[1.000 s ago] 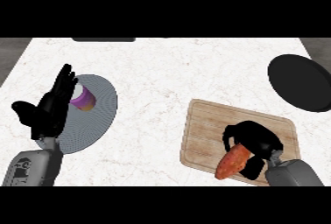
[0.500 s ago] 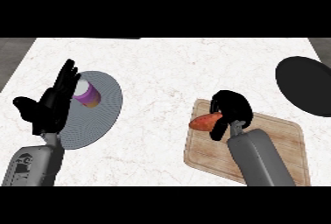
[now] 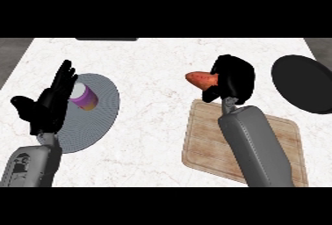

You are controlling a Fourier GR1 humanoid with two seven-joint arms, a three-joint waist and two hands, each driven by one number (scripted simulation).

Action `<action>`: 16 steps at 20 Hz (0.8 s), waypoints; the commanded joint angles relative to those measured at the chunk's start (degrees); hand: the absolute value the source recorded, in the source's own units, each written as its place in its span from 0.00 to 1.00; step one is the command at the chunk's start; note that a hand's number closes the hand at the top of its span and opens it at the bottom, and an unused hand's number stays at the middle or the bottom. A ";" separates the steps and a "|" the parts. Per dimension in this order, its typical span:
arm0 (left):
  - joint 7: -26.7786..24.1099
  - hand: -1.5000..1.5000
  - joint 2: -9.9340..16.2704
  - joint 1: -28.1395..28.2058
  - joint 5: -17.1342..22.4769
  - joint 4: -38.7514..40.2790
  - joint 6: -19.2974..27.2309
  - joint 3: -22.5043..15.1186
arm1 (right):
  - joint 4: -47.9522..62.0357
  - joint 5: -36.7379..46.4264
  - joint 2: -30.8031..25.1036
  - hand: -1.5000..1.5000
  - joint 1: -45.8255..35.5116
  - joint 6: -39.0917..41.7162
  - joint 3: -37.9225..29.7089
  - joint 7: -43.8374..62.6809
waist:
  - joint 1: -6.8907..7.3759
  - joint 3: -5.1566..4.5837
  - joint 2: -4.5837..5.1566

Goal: Pick the sweet potato from the cutting board and place it in the pan

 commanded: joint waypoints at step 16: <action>-0.12 0.50 -1.01 2.83 -0.07 -2.59 0.12 -0.27 | 20.15 -14.94 -19.65 1.00 -6.10 -20.02 -25.92 -20.56 | 0.50 0.07 0.26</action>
